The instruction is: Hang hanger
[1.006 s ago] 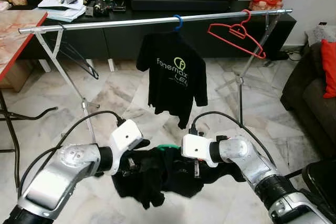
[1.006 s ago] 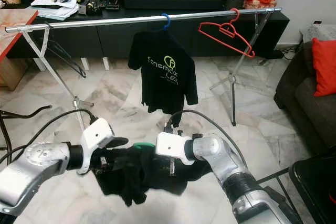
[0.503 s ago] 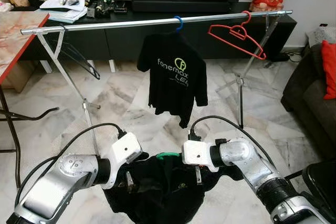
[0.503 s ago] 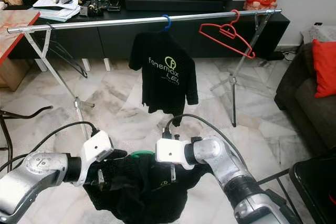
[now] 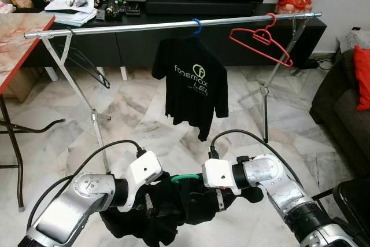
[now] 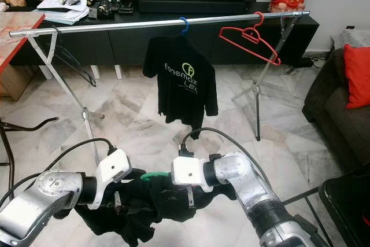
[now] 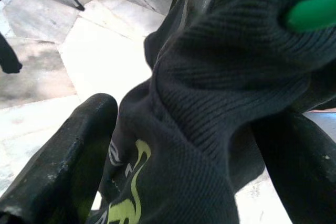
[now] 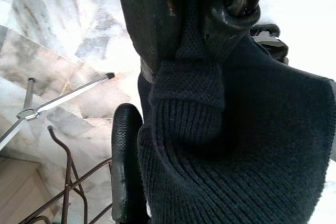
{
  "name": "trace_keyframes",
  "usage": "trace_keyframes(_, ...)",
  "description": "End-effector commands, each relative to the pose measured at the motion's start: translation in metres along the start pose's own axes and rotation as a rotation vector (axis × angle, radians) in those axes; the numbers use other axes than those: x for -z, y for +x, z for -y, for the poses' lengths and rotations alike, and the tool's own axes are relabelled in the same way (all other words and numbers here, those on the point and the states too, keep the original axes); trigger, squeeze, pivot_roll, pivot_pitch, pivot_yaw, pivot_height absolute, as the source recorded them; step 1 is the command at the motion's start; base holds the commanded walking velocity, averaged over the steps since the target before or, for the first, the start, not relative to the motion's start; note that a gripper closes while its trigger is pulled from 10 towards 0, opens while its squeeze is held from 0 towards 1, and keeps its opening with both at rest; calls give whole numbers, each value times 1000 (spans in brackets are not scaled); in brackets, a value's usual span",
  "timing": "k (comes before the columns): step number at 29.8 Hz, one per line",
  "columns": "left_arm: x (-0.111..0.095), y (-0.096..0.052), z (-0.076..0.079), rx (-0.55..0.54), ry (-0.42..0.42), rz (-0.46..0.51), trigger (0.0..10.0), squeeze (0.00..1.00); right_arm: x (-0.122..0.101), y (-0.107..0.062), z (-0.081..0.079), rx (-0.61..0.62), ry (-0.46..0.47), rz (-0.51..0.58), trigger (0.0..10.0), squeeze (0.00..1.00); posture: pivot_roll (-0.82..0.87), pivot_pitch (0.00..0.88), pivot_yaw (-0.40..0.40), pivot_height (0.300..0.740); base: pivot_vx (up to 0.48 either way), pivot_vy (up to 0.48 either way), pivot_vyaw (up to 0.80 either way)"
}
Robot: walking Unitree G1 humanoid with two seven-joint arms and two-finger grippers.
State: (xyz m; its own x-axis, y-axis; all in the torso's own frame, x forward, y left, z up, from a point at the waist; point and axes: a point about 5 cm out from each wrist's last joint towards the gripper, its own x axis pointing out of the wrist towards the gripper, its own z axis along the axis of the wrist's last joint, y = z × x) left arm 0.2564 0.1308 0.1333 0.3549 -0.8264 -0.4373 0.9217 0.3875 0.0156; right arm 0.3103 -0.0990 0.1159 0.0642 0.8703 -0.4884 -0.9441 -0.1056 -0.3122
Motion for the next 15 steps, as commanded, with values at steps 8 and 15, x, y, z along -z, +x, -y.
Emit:
trace_keyframes(8,-7,6,7,57,-12,57,0,0,-12,0,2,-6,-33,53,0,0,22,81,-29,740,0,0,0)
trace_keyframes(15,-6,7,11,73,-7,57,0,0,-14,-1,4,-2,-29,59,0,0,22,93,-32,740,0,0,0)
